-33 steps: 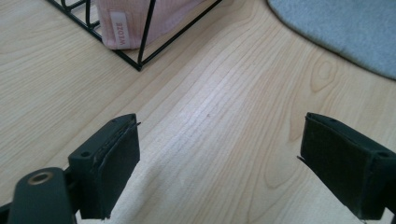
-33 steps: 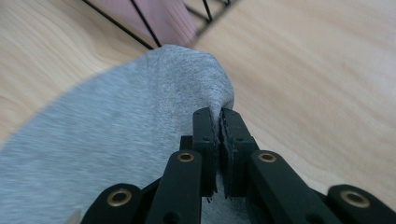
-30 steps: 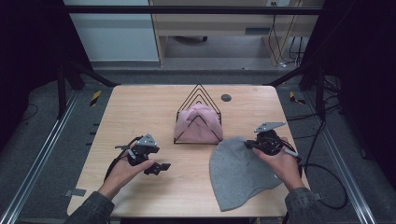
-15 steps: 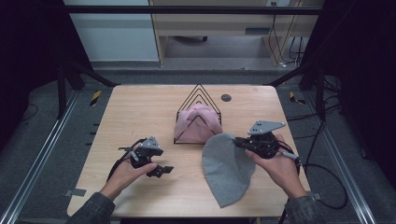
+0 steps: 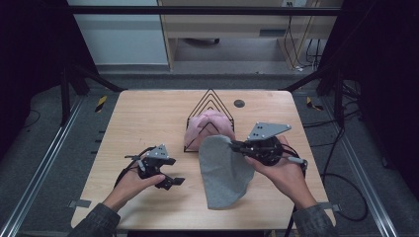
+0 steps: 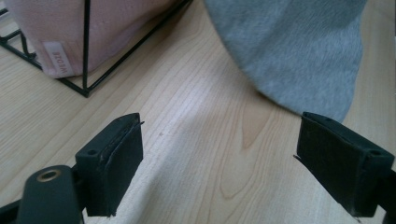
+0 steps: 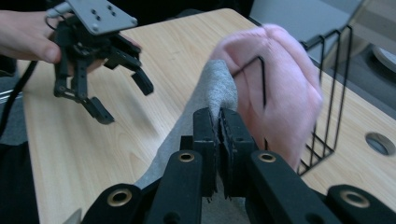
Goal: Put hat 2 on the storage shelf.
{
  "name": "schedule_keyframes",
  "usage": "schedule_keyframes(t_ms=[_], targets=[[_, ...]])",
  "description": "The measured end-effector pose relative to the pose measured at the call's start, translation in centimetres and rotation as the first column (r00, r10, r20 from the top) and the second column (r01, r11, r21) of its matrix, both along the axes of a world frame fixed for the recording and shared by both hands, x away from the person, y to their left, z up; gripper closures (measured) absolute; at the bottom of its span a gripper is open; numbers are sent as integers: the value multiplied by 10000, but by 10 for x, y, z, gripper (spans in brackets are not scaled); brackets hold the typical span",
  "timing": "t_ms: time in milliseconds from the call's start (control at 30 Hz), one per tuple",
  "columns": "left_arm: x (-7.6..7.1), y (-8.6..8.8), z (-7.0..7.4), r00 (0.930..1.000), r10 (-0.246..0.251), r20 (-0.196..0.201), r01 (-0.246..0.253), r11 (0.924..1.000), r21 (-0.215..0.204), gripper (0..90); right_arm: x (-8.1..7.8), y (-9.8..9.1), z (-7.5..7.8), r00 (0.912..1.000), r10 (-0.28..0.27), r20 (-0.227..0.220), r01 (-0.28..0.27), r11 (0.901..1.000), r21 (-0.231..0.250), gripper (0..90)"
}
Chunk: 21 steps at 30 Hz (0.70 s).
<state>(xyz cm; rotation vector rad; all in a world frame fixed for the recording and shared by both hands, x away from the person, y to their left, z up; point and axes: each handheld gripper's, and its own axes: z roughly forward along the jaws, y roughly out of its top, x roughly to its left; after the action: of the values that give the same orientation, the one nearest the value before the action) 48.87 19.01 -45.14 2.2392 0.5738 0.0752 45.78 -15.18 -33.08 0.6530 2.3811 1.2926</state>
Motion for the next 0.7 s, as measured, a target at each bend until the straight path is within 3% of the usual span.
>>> schedule_keyframes(t_ms=[200,367,700], targets=[[-3,-3,9,9996,-197,181,199,9997,-107,141,2,13,16,9986,443,274,-447,9989,165,862],[-2,-5,14,9988,172,456,-161,9996,-231,141,0,19,28,9970,646,427,-654,9977,170,862],[-2,-4,32,9982,79,588,-62,9996,-293,135,-4,25,49,9927,937,761,-954,9953,190,862]])
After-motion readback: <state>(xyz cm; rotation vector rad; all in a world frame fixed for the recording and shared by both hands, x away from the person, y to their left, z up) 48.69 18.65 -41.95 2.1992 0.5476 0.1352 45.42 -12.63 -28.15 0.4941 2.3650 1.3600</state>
